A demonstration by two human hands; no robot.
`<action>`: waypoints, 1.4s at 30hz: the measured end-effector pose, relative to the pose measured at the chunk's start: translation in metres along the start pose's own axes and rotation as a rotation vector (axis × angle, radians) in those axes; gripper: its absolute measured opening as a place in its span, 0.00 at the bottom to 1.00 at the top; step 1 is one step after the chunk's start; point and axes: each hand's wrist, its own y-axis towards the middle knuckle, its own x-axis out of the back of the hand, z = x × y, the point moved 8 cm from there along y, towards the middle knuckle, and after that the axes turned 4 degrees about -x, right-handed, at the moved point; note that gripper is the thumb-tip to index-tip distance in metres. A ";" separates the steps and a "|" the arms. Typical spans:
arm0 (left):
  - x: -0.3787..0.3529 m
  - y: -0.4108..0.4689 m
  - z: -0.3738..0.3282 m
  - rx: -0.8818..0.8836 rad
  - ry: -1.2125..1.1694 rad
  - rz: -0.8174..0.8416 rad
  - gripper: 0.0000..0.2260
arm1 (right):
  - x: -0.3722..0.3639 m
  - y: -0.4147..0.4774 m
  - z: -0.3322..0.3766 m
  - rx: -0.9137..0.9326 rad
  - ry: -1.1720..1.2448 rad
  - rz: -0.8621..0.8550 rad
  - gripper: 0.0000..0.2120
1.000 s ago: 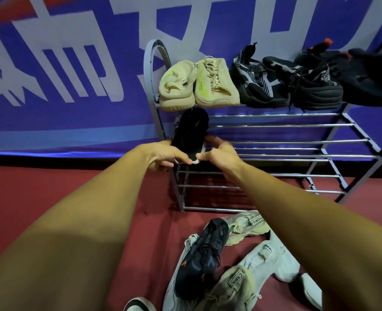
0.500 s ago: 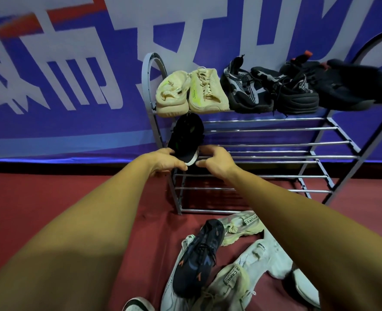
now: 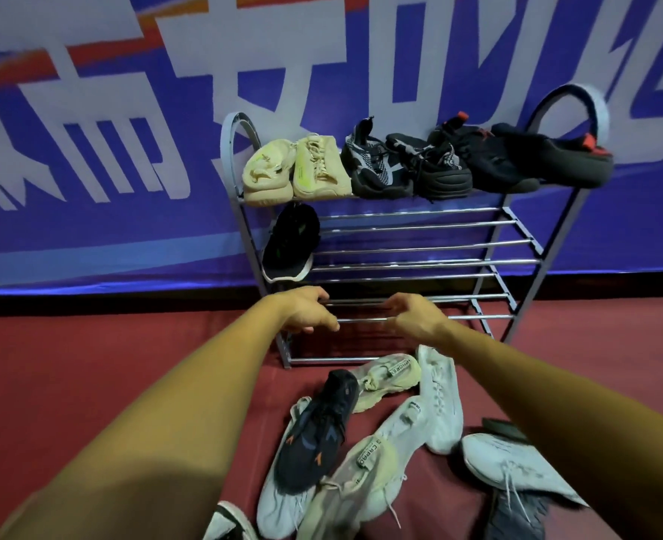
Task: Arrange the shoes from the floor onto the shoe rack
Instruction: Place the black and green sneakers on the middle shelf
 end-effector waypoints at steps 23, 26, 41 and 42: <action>-0.304 0.061 -0.083 -0.293 0.731 0.549 0.32 | 0.009 -0.087 -0.263 -0.460 -0.437 0.328 0.15; -0.333 0.055 -0.064 -0.261 0.688 0.610 0.28 | -0.002 -0.096 -0.292 -0.487 -0.460 0.368 0.15; -0.447 0.056 -0.047 -0.160 0.736 0.926 0.19 | -0.067 -0.113 -0.376 -0.610 -0.291 0.343 0.10; -0.451 0.058 -0.045 -0.163 0.728 0.899 0.21 | -0.068 -0.112 -0.380 -0.614 -0.270 0.327 0.13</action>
